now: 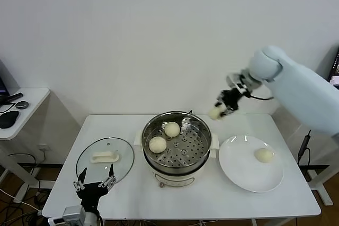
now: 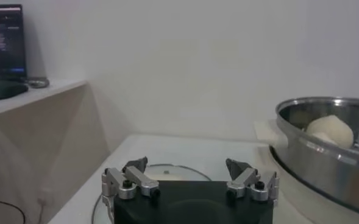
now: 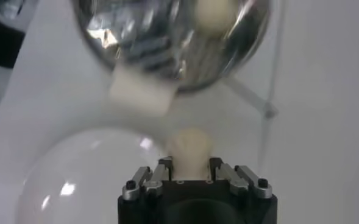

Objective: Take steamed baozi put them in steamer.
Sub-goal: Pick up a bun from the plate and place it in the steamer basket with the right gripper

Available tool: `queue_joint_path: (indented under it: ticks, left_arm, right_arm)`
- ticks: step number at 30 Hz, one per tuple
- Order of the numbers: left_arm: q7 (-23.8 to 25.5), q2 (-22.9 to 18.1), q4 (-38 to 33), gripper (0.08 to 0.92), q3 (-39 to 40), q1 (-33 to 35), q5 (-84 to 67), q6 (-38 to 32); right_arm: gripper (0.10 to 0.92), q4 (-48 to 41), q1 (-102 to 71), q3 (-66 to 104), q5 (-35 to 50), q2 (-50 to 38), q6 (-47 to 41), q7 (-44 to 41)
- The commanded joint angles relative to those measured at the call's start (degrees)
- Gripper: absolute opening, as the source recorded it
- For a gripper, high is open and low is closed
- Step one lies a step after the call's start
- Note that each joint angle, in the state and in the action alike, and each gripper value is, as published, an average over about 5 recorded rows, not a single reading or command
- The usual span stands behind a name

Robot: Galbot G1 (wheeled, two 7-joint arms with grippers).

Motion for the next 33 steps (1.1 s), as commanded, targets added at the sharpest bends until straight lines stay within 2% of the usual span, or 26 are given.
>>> queue_joint_path:
  ticks: [1, 6, 13, 16, 20, 33]
  left_arm:
    - [0.04, -0.25, 0.05, 0.823, 0.18, -0.37, 0.06, 0.03]
    - [-0.14, -0.70, 0.04, 0.823, 0.62, -0.29, -0.11, -0.05]
    - [-0.14, -0.73, -0.47, 0.823, 1.22, -0.21, -0.20, -0.08]
    - [-0.13, -0.71, -0.20, 0.823, 1.25, -0.52, -0.36, -0.10]
    - [-0.10, -0.71, 0.05, 0.823, 1.16, -0.95, -0.49, -0.06]
    - [-0.12, -0.72, 0.32, 0.823, 1.08, -1.11, -0.91, -0.06]
  right_arm:
    - [0.399, 1.35, 10.57, -12.40, 13.32, 6.85, 22.47, 0.89]
    - [0.400, 6.72, 9.24, -18.72, 6.60, 6.36, 38.04, 2.03]
    - [0.407, 11.98, 6.10, -19.68, -9.97, 6.97, 42.89, 4.44]
    - [0.404, 14.04, 3.86, -18.86, -17.29, 7.55, 41.91, 7.58]
    - [0.401, 15.36, 1.35, -18.54, -19.02, 8.68, 39.28, 9.57]
    - [0.407, 13.67, -2.60, -20.56, -20.99, 11.52, 39.96, 9.88]
